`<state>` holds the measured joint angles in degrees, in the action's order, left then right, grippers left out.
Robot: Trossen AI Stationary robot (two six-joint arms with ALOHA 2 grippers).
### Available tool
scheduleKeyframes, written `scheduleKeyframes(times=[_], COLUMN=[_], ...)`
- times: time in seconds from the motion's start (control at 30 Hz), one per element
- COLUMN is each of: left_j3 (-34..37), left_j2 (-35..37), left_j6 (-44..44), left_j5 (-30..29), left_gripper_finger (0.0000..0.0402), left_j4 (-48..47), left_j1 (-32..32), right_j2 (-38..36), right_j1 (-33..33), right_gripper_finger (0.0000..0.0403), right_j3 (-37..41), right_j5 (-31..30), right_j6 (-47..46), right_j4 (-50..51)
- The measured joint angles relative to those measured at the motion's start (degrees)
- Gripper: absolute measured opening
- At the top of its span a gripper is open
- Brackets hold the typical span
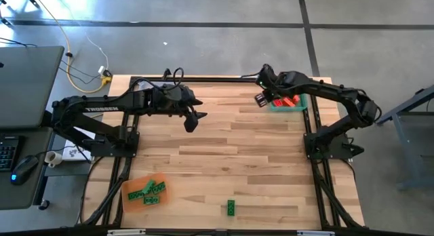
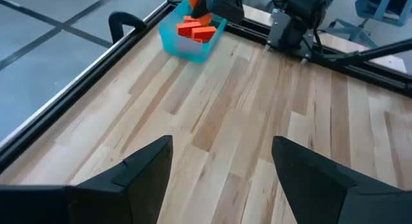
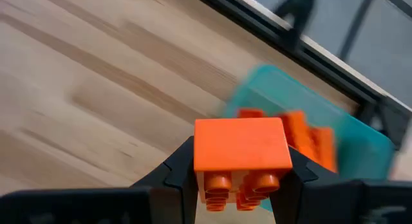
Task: Sort & place blocks by color
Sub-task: Put the orange game piece into the light blue bin
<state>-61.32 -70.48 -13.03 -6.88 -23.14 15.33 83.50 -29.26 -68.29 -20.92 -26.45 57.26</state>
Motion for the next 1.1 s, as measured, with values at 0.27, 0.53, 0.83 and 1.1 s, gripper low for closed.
scheduleKeyframes(times=[0.27,0.53,0.83,1.1], left_j3=[0.00,0.00,0.00,0.00], left_j2=[-0.01,-0.01,-0.01,-0.01], left_j6=[-2.41,-3.33,-3.39,-3.51], left_j5=[0.09,0.22,0.24,0.25], left_gripper_finger=[0.0253,0.0253,0.0253,0.0253], left_j4=[-0.04,-0.02,0.00,0.00], left_j1=[0.02,0.00,0.00,0.00], right_j2=[0.06,0.12,0.17,0.17], right_j1=[-7.42,-14.53,-18.26,-20.32], right_gripper_finger=[0.0121,0.0121,0.0124,0.0125], right_j3=[0.00,4.13,9.98,13.79], right_j5=[3.69,4.96,6.52,9.63], right_j6=[5.94,8.93,8.95,7.34], right_j4=[4.49,2.27,-6.33,-13.53])
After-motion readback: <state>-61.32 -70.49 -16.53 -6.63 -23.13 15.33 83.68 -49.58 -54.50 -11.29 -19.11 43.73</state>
